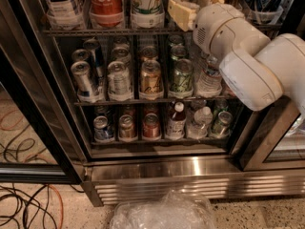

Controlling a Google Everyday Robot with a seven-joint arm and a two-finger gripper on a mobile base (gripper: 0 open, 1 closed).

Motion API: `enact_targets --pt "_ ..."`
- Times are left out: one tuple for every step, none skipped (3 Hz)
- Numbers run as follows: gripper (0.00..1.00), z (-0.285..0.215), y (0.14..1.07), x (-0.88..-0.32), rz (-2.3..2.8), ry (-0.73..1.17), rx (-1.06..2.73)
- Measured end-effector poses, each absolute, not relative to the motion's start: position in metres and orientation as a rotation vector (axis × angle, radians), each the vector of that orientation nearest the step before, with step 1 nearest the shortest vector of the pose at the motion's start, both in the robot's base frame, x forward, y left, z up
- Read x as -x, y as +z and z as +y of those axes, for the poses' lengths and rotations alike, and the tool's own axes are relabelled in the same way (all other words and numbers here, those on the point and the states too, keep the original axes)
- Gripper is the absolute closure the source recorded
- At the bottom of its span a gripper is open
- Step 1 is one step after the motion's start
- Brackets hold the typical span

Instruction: Pick redbull can from top shelf of fridge

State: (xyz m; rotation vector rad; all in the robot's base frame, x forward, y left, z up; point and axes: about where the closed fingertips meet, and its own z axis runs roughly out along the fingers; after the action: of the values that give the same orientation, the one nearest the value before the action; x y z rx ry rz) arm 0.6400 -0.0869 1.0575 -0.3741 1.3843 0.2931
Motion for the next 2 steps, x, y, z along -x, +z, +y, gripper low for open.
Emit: enact_targets --pt "1.0 -0.087 1.058 -0.64 1.384 0.293 0.374" --pt "1.0 -0.09 1.07 -0.638 1.326 0.277 0.387"
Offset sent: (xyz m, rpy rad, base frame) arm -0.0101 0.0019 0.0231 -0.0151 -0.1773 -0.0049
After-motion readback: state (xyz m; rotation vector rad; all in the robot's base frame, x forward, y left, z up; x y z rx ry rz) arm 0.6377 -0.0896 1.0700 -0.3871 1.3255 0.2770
